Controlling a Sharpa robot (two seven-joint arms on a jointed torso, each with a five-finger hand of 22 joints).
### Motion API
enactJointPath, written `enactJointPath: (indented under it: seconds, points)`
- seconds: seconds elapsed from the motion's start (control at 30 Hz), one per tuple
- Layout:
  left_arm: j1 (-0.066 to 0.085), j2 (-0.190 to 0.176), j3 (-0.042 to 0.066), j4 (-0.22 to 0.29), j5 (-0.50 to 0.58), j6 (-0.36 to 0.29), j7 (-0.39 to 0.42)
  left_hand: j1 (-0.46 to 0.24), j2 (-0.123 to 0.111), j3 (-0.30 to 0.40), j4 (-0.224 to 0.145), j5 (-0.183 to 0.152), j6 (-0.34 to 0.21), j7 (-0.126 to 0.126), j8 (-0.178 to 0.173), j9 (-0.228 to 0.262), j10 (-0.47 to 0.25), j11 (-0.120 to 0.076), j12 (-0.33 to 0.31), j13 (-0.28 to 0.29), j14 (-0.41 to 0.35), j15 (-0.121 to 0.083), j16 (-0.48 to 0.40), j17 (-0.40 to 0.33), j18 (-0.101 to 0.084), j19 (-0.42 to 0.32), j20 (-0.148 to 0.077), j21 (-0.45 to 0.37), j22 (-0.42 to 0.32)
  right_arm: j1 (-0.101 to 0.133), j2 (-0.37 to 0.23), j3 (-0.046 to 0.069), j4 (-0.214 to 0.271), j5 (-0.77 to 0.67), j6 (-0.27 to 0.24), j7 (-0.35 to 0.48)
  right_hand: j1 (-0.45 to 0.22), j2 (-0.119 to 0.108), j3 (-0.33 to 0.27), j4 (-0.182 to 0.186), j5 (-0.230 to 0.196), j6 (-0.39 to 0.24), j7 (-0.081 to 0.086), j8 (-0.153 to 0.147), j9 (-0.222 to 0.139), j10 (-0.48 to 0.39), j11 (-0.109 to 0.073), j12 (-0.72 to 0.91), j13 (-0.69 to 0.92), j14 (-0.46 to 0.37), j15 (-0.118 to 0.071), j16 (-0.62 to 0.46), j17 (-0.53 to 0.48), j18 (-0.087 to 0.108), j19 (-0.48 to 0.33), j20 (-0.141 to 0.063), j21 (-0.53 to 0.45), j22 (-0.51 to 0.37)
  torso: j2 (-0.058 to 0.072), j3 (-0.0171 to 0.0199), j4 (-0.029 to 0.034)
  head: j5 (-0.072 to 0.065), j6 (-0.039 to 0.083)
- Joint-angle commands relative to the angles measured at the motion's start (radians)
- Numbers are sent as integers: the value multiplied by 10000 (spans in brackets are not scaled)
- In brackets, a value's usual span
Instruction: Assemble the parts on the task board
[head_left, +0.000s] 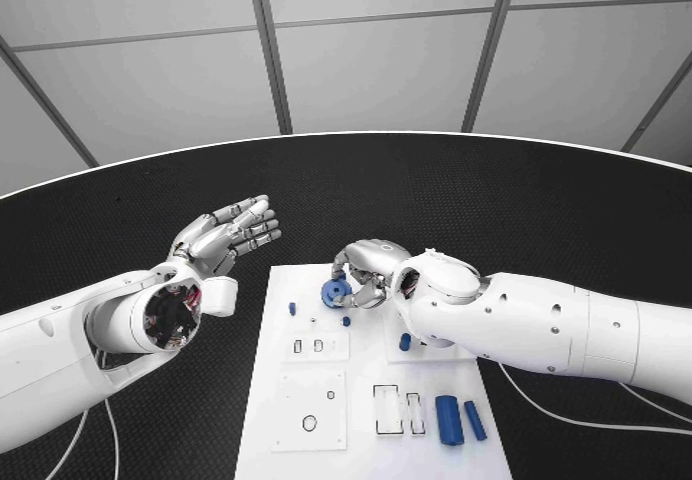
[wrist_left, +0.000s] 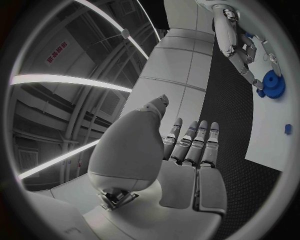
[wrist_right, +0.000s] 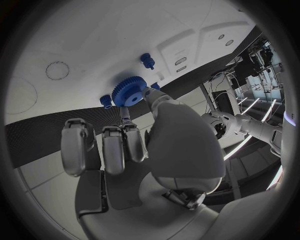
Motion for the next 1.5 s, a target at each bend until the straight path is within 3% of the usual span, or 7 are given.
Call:
enactJointPath:
  seconds: [0.03, 0.33, 0.83, 1.2, 1.5]
  points:
    - [0, -7, 0, 1, 0, -1, -1, 45, 32, 44, -3, -62, -65, 1182, -32, -14, -57, 18, -33, -13, -76, 23, -54, -9, 98, -72, 24, -7, -12, 0, -54, 0, 83, 0, -82, 10, -39, 54, -90, 17, -2, -7, -77, 54, -12, 301, 24, 23, 1774, 983, 51, 28, 2280, -52, 170, 68, -38, 1264, 4, 12, -11, 16, -24]
    - [0, -8, 0, -4, -1, -2, -10, 45, 30, 52, -12, -62, -77, 1183, -37, -17, -77, 18, -34, -14, -84, 24, -58, -11, 95, -107, 25, -20, -20, -1, -89, 0, 82, 0, -289, -15, 63, 140, -124, -9, 13, 5, -82, 39, -23, 312, 18, 37, 1786, 984, 45, 30, 2286, -56, 180, 62, -29, 1279, 5, 9, -3, -3, -22]
    - [0, -12, 0, -7, -1, 11, -31, 40, 25, 59, -22, -63, -93, 1184, -44, -21, -86, 20, -35, -14, -102, 25, -65, -15, 92, -132, 25, -30, -27, 0, -26, 0, 32, 0, -216, -21, 239, 214, -78, -98, 44, 77, -93, 48, -26, 326, 4, 55, 1801, 988, 36, 36, 2307, -60, 191, 53, -18, 1297, 2, -4, -11, -8, -48]
    - [0, -28, 0, -24, -1, 26, -35, 40, 25, 59, -22, -63, -93, 1184, -44, -21, -86, 20, -35, -14, -102, 25, -65, -15, 92, -132, 25, -30, -27, -2, -292, 1, 524, 0, -734, 181, 282, 261, -41, -122, 120, 199, -108, 85, -19, 420, -8, 168, 1906, 992, 25, 41, 2323, -74, 224, 42, 25, 1347, -5, 11, -5, 27, -37]
    - [-1, -27, 0, -42, -1, 42, -39, 40, 25, 59, -22, -63, -93, 1184, -44, -21, -86, 20, -35, -14, -102, 25, -65, -15, 92, -132, 25, -30, -27, -4, -677, -7, 1148, 131, -383, -139, 71, 179, -199, 1, 96, 365, -155, 118, -21, 417, -45, 162, 1896, 989, -6, 38, 2311, -68, 219, 17, 5, 1336, -20, 8, -34, 44, -47]
